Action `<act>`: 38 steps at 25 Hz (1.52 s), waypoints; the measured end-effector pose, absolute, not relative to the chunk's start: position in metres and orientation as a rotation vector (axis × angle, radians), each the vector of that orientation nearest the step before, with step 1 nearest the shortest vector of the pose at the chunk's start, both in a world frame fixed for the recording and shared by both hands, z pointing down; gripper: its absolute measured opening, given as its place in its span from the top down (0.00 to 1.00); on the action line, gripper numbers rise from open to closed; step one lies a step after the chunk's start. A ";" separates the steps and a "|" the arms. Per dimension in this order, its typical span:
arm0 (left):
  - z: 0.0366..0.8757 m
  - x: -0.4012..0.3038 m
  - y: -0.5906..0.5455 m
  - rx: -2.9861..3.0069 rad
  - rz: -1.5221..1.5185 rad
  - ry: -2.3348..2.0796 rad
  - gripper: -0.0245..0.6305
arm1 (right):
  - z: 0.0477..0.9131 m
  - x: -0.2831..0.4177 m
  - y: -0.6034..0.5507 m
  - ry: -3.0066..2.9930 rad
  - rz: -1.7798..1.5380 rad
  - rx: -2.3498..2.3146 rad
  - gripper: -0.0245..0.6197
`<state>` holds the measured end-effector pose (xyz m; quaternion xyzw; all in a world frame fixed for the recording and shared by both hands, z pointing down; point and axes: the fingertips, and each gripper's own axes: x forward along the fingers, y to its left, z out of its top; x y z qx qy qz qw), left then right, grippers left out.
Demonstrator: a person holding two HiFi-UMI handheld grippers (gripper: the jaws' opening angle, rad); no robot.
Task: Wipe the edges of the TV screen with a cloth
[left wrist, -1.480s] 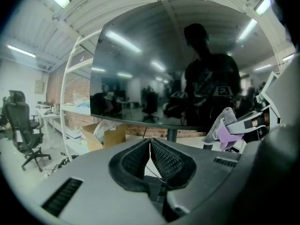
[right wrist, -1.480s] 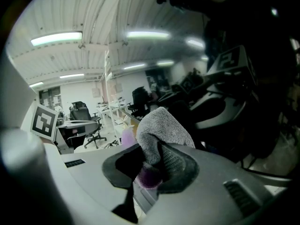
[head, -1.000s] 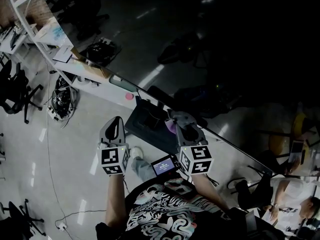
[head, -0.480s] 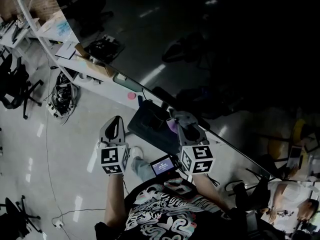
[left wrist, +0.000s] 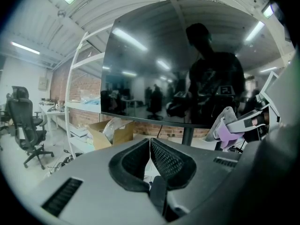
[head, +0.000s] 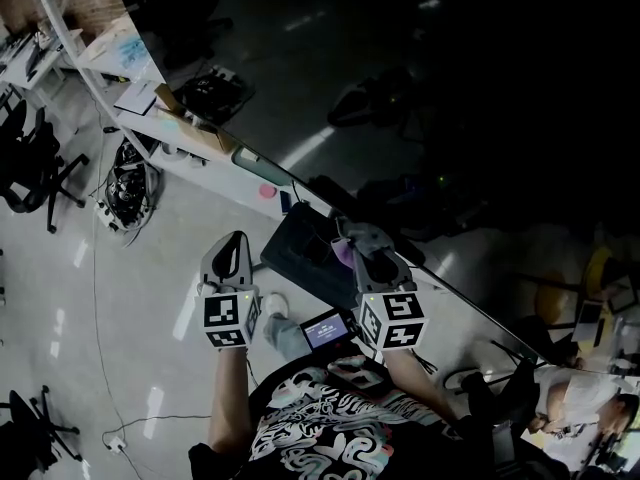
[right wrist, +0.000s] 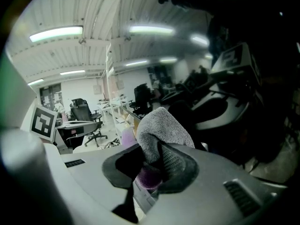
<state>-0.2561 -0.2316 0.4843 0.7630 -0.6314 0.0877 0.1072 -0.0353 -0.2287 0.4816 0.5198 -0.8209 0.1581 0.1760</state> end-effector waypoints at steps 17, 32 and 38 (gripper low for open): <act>0.486 -0.281 -0.257 2.213 0.277 -1.873 0.93 | 0.483 -0.065 -0.253 -2.346 0.457 1.423 0.81; 0.479 -0.301 -0.272 2.204 0.256 -1.899 0.93 | 0.483 -0.087 -0.269 -2.345 0.468 1.392 0.81; 0.482 -0.322 -0.271 2.174 0.261 -1.926 0.93 | 0.484 -0.102 -0.275 -2.357 0.468 1.378 0.81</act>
